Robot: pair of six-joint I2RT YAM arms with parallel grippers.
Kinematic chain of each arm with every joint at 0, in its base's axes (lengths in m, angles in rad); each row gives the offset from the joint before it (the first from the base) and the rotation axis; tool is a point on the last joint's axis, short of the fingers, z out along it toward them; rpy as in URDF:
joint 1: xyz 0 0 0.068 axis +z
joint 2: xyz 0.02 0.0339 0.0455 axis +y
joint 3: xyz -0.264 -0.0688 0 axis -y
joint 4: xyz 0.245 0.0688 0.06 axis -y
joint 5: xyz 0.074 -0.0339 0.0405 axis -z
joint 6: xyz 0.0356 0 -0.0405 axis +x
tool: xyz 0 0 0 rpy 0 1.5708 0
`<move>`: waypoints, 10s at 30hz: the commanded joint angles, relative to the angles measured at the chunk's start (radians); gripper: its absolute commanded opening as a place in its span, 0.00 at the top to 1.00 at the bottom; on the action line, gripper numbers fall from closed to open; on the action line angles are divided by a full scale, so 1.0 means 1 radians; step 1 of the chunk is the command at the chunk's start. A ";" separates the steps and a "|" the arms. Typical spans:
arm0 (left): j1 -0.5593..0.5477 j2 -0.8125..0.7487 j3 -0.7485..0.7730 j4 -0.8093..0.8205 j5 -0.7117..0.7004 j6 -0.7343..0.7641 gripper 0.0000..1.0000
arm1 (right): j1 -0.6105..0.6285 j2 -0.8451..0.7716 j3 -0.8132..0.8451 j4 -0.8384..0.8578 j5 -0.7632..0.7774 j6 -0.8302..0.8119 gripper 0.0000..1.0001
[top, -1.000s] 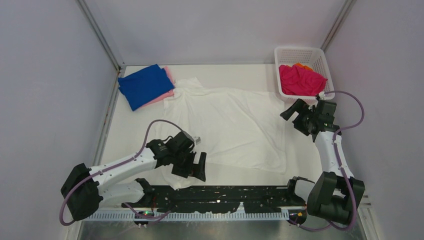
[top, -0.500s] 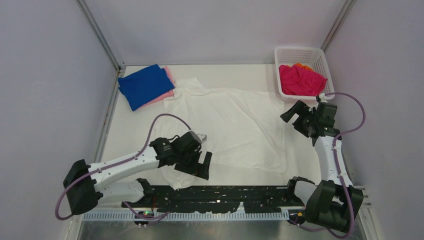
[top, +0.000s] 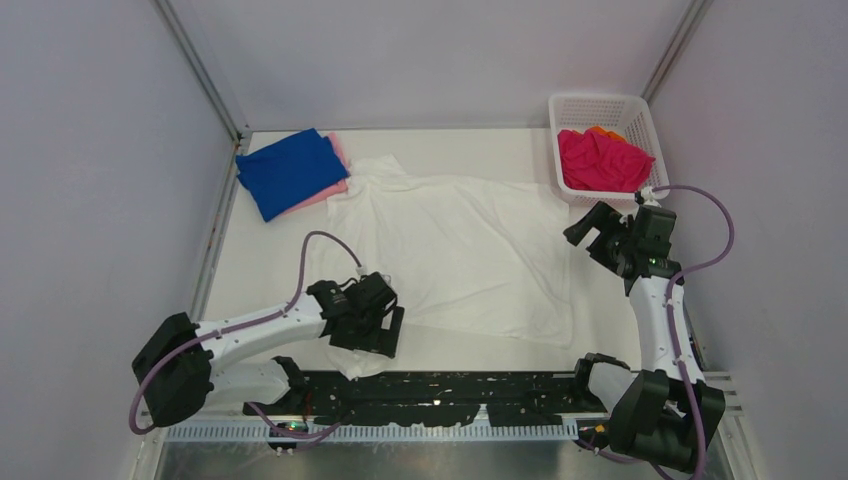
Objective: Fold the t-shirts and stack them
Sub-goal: Flatten out the tshirt, then grab the side of the flattened tshirt closest away from the robot with both arms
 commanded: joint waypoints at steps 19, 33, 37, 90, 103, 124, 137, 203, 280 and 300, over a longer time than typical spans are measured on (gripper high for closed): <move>-0.120 0.225 0.138 0.177 0.282 0.058 0.00 | -0.003 -0.039 -0.007 0.013 -0.001 -0.015 0.05; -0.124 0.257 0.148 0.190 0.202 0.068 0.00 | -0.001 -0.060 -0.011 0.009 0.003 -0.017 0.05; -0.134 0.332 0.140 0.245 0.253 0.065 0.00 | -0.001 -0.058 -0.012 0.013 0.002 -0.014 0.05; 0.665 0.690 0.616 0.292 0.168 0.198 0.00 | 0.427 0.885 0.511 0.085 0.321 -0.022 0.04; 0.724 0.694 0.591 0.267 0.172 0.235 0.00 | 0.377 0.956 0.702 -0.048 0.363 -0.314 0.01; 0.727 0.639 0.547 0.297 0.175 0.246 0.00 | 0.457 0.915 0.628 0.183 0.685 -0.841 0.20; 0.729 0.649 0.551 0.299 0.183 0.246 0.00 | 0.467 1.092 0.769 0.184 0.828 -1.010 0.46; 0.752 0.678 0.562 0.273 0.164 0.252 0.00 | 0.462 1.115 0.835 0.039 0.754 -1.232 0.50; 0.399 -0.127 0.115 -0.071 -0.088 -0.002 0.00 | 0.637 0.592 0.579 0.366 0.527 -0.351 0.05; -0.121 -0.437 -0.279 -0.014 0.007 -0.400 0.26 | 0.636 -0.158 -0.115 0.158 0.786 0.165 0.05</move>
